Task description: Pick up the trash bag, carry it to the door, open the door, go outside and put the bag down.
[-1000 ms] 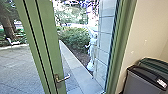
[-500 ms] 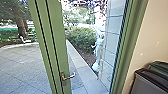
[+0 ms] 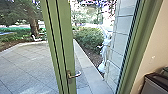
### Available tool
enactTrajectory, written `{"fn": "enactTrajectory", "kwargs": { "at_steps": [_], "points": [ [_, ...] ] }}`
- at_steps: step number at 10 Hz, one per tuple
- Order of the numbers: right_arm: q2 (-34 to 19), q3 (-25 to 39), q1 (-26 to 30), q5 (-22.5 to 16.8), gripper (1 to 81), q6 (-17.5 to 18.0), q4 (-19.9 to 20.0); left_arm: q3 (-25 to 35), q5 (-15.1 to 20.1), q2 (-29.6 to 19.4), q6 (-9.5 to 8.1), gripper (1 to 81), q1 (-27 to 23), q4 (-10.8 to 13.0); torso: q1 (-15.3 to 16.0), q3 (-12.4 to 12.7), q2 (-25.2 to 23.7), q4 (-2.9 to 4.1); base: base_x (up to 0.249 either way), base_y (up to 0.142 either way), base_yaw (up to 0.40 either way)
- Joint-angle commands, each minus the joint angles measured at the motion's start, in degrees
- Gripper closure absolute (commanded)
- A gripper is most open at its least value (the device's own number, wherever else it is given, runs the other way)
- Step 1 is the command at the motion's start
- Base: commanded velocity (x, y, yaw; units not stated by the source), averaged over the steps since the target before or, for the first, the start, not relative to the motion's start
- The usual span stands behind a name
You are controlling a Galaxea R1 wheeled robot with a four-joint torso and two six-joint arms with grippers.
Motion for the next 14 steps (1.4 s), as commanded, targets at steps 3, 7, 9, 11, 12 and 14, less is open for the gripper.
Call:
{"fn": "enactTrajectory", "kwargs": {
  "at_steps": [3, 7, 9, 11, 12, 14],
  "points": [
    [-0.1, -0.2, 2.0, -3.0, 1.0, -0.1, -0.6, 0.1, 3.0, -0.1, 0.43, 81.1, -2.7, 1.1, 0.1, 0.0, 0.0, 0.00, 0.000, 0.000, 0.206],
    [0.6, -1.1, 1.9, -3.0, 1.0, -0.1, -0.6, 0.1, 3.0, 0.0, 0.43, 81.1, -2.6, 1.1, 0.1, 0.0, 0.0, 0.00, 0.000, 0.000, 0.206],
    [1.3, -2.4, 1.9, -3.0, 1.0, -0.1, -0.5, 0.0, 3.0, 0.1, 0.43, 81.1, -2.7, 1.2, 0.1, 0.0, 0.0, 0.00, 0.000, 0.000, 0.206],
    [1.5, -3.1, 2.1, -3.0, 1.0, -0.1, -0.4, -0.7, 3.0, 0.4, 0.43, 81.1, -2.7, 1.1, 0.1, 0.0, 0.0, 0.00, 0.000, 0.000, 0.206],
    [1.6, -3.1, 2.1, -3.0, 1.0, -0.1, -0.5, -1.0, 3.0, 0.6, 0.43, 81.1, -2.7, 1.1, 0.1, 0.0, 0.0, 0.00, 0.000, 0.000, 0.206],
    [1.6, -3.1, 1.9, -3.0, 1.0, -0.1, -0.5, -1.0, 3.0, 0.7, 0.43, 81.1, -2.7, 1.2, 0.1, 0.0, 0.0, 0.00, 0.000, 0.000, 0.207]
  ]
}}
